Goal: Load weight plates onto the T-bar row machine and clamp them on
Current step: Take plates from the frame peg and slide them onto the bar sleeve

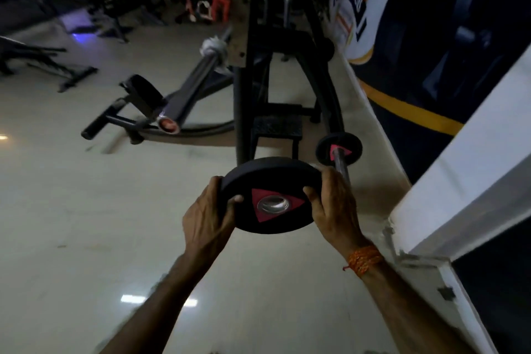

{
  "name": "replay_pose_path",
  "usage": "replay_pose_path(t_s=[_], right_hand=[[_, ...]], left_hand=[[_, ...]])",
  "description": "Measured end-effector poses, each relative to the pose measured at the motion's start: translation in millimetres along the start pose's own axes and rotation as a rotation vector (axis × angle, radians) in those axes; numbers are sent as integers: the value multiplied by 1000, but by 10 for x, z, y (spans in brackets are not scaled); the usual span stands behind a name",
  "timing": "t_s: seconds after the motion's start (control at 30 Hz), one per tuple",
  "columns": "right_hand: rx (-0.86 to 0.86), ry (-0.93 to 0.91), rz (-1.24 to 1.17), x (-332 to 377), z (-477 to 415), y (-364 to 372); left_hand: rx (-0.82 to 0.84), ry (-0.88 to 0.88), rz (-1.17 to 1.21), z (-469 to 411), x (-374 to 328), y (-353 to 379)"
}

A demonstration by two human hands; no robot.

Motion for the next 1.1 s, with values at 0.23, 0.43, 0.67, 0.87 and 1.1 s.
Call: replay_pose_path(t_s=[0.23,0.43,0.67,0.87,1.1], right_hand=[[-156,-69,-7,1180,-474,263],[-146,38,-25,1822,-903,590],[-110,146,21,2000,-1255,889],[-141,148,60,1981,-1360,1005],[-142,167,78,2003,-1516,1111]], left_hand=[[-96,84,56,-431,478,-1130],[-59,96,47,-1034,852,-1645],[43,124,41,-1624,1114,-1684],[84,151,58,-1813,1227,-1655],[116,179,105,-2083,1346,-1590]])
Point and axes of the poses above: each hand's wrist, its own z-axis away from the middle knuckle, its own y-axis out of the palm, x = y × z, the point moved 2 cm from there along -z, towards the middle knuckle, and after that the axes turned 12 degrees about z, right-handed, at the moved point
